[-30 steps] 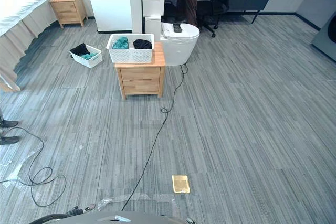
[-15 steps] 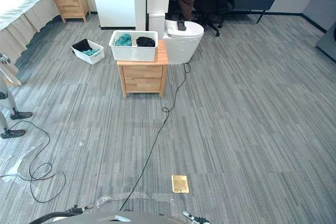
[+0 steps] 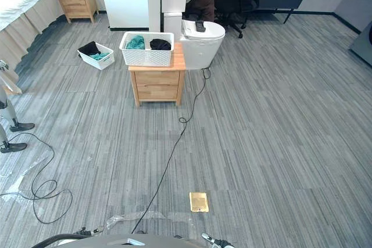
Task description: Pick up the laundry basket with both hands and put the clothes into the washing machine.
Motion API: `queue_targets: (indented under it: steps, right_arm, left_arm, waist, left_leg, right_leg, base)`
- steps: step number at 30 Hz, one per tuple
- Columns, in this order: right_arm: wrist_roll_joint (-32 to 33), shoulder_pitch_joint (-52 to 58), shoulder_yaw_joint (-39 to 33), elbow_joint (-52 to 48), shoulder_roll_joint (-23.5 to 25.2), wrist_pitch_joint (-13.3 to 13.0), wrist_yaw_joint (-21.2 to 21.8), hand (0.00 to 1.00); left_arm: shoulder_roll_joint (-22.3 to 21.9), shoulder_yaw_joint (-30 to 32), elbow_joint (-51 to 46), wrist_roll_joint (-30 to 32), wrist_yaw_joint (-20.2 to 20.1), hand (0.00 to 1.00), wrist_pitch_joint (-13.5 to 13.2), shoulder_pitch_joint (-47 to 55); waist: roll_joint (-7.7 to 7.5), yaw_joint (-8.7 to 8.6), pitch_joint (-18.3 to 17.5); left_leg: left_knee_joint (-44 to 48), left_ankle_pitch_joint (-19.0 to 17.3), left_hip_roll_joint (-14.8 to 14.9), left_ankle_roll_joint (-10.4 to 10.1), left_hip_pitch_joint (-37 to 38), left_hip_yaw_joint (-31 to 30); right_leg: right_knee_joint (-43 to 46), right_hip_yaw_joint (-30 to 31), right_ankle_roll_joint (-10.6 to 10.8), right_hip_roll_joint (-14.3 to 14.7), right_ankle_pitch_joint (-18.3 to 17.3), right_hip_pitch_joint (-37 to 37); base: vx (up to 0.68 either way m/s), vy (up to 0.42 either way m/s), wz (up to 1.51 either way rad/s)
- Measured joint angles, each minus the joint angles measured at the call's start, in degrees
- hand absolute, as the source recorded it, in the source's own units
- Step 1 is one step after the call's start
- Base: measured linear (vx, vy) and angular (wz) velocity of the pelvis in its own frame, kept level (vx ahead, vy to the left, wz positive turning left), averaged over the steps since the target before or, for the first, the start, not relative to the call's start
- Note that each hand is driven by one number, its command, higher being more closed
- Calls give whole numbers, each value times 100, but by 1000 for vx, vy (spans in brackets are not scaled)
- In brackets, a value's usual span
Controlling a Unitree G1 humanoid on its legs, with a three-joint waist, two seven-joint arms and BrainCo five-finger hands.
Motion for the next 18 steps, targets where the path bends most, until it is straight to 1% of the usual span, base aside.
queue_targets:
  steps: [4,5,6,7,8,9,10,11,12,13,14,15,16,17,18]
  right_arm:
    - [-38,-119,28,-10,-15,3,2,0]
    - [-40,-126,23,-10,-20,5,3,0]
    - [-46,-149,20,-24,-18,6,0,0]
    - [-49,-149,19,-35,-14,6,-5,0]
    - [-49,-132,23,-39,-12,7,-11,0]
    - [-48,-117,27,-42,-18,5,-9,0]
    - [-36,-85,-1,-159,-27,-2,-14,0]
    - [-37,-55,4,-421,0,-38,-7,0]
    - [-37,-61,9,-515,39,-59,-5,0]
    - [-35,-61,14,-531,87,-91,2,0]
    - [-25,-37,-41,-528,134,-110,4,0]
    - [-28,-20,-48,-524,155,-109,-1,0]
    - [9,25,-250,-441,241,-82,-19,0]
    - [17,20,-377,-354,229,-48,-26,0]
    - [29,16,-541,-232,240,1,-28,0]
  left_arm:
    - [43,-17,-2,-6,-5,0,1,-20]
    - [46,-53,-8,-11,-4,0,0,-23]
    - [43,-77,-12,-14,-6,0,0,-52]
    - [48,-118,-14,-15,-6,0,0,-61]
    - [79,-219,-46,-15,-6,0,0,-85]
    - [94,-267,-89,-24,-3,0,-3,-110]
    - [34,-286,-164,-55,4,0,-7,-136]
    - [42,-284,-176,-119,7,0,2,-168]
    - [60,-276,-195,-123,10,0,6,-181]
    - [83,-271,-224,-123,19,0,17,-185]
    - [108,-270,-228,-123,30,0,22,-199]
    - [122,-268,-228,-123,32,0,23,-222]
    - [59,-268,-211,-126,30,0,26,-462]
    - [16,-265,-183,-125,14,0,21,-587]
    - [-23,-246,-128,-125,-2,0,21,-695]
  waist:
    - [25,7,29]
    - [40,7,33]
    - [66,9,88]
    - [11,10,139]
    - [3,-15,163]
    - [-2,-42,174]
    - [46,13,223]
    - [7,-35,351]
    - [-24,-63,435]
    - [10,-74,535]
    - [-29,-116,545]
    - [-55,-141,556]
    - [-36,-215,586]
    - [4,-256,618]
    - [2,-293,637]
  left_leg:
    - [2,-31,7,34,-146,154]
    - [11,-60,-3,52,-188,155]
    - [36,-155,-28,91,-202,135]
    - [39,-193,-52,108,-207,140]
    - [172,-336,-124,124,-242,195]
    - [233,-375,-144,131,-284,192]
    - [301,-481,-220,244,-286,180]
    - [401,-588,-269,299,-206,111]
    - [464,-681,-280,297,-122,97]
    - [609,-858,-237,309,-19,46]
    - [637,-999,-173,298,127,-44]
    - [635,-1069,-139,274,173,-82]
    - [662,-1294,34,176,412,-267]
    - [613,-1405,129,118,524,-320]
    - [545,-1568,201,-16,686,-388]
  right_leg:
    - [12,159,13,7,15,-219]
    - [99,156,68,-7,-56,-300]
    - [445,105,123,-55,-281,-475]
    - [709,54,194,-113,-456,-595]
    - [1404,-84,427,-319,-872,-859]
    - [1900,-172,490,-403,-1000,-1055]
    - [3248,-242,398,-633,-1125,-1650]
    - [4718,-359,111,-884,-1040,-2333]
    - [5257,-344,128,-941,-1074,-2578]
    - [5784,-378,177,-961,-1143,-2936]
    - [5644,-623,125,-968,-1226,-3123]
    - [5422,-758,141,-965,-1236,-3167]
    - [3801,-1305,28,-893,-1063,-3326]
    - [2598,-1512,42,-780,-595,-3331]
    - [1885,-1585,49,-704,-245,-3366]
  base:
    - [-24,-15,-21]
    - [0,0,0]
    - [33,17,9]
    - [47,32,35]
    - [46,36,43]
    - [95,52,37]
    - [128,80,22]
    - [159,85,15]
    - [187,76,22]
    - [272,55,20]
    - [296,48,20]
    - [576,10,50]
    - [675,-35,56]
    - [966,-102,65]
    - [597,-88,34]
